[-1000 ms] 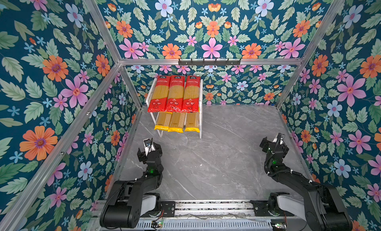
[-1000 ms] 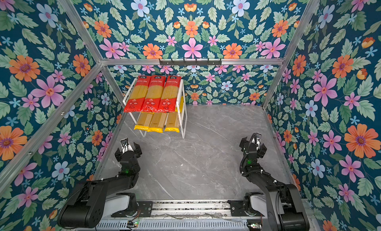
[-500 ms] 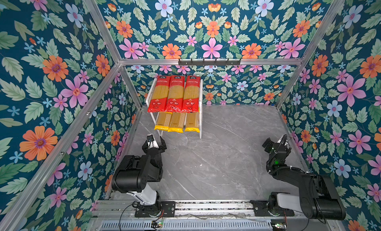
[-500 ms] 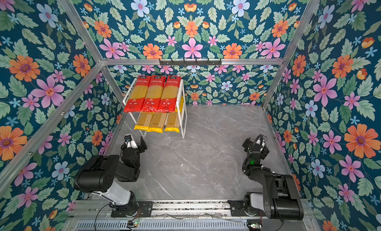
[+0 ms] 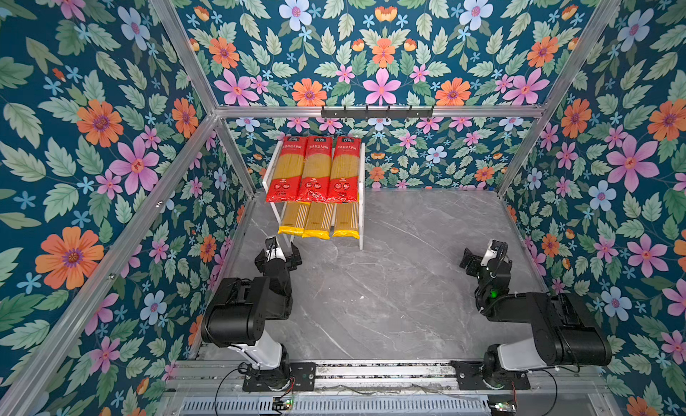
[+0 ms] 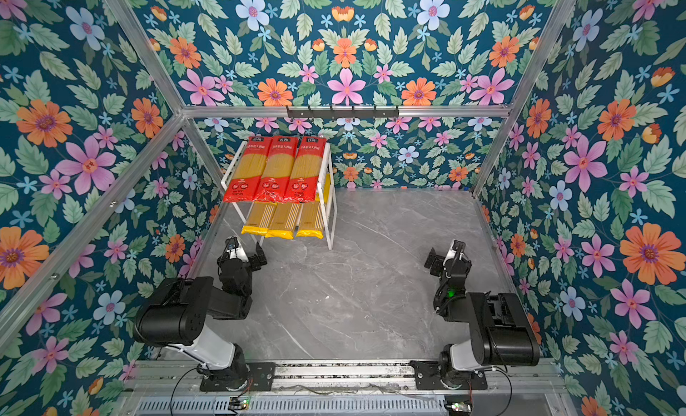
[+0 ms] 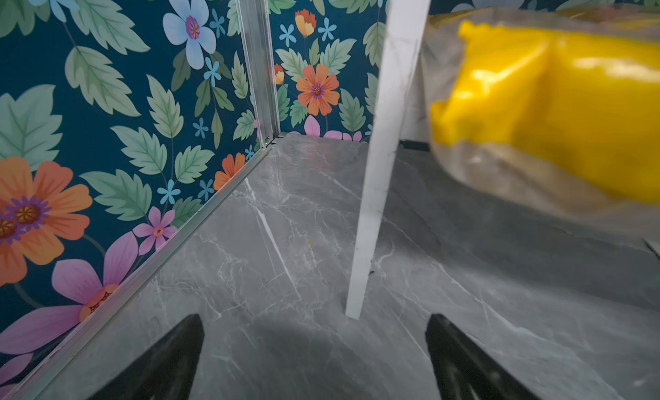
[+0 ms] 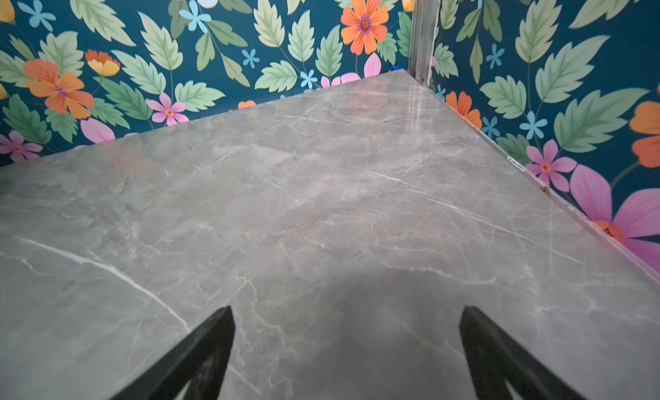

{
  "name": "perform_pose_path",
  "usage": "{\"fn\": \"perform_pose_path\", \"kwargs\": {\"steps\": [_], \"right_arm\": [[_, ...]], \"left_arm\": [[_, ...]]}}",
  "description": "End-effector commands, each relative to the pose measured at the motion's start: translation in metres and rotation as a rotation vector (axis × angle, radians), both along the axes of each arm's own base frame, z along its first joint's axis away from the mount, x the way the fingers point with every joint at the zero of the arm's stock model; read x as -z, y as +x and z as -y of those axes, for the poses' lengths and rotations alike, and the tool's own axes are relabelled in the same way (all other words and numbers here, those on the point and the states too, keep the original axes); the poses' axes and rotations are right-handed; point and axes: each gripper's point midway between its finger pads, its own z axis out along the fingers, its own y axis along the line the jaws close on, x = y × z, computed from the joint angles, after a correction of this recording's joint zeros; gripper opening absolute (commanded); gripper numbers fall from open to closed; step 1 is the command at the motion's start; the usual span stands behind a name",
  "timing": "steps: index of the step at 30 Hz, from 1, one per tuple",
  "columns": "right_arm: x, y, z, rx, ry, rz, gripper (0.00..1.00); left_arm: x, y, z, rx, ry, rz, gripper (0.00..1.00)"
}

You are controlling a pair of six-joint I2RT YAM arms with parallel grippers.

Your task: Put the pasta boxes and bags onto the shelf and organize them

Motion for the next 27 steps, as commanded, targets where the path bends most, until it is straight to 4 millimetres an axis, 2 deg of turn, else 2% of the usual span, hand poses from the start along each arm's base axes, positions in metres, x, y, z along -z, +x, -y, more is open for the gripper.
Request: {"fn": "perform_pose_path", "kwargs": {"steps": [1,27], "right_arm": [[-0.0128,0.0042,-0.0003,-0.008,-0.027,0.062,0.99],[-0.0069,0.0106,-0.0059,-0.033,-0.034,0.004,0.99]], "left_arm": [[-0.0019,0.0,-0.0009,-0.003,-0.009,0.009,1.0],[-0.001,0.0022,0.0038,0.01,0.016,-0.004,1.0]]}}
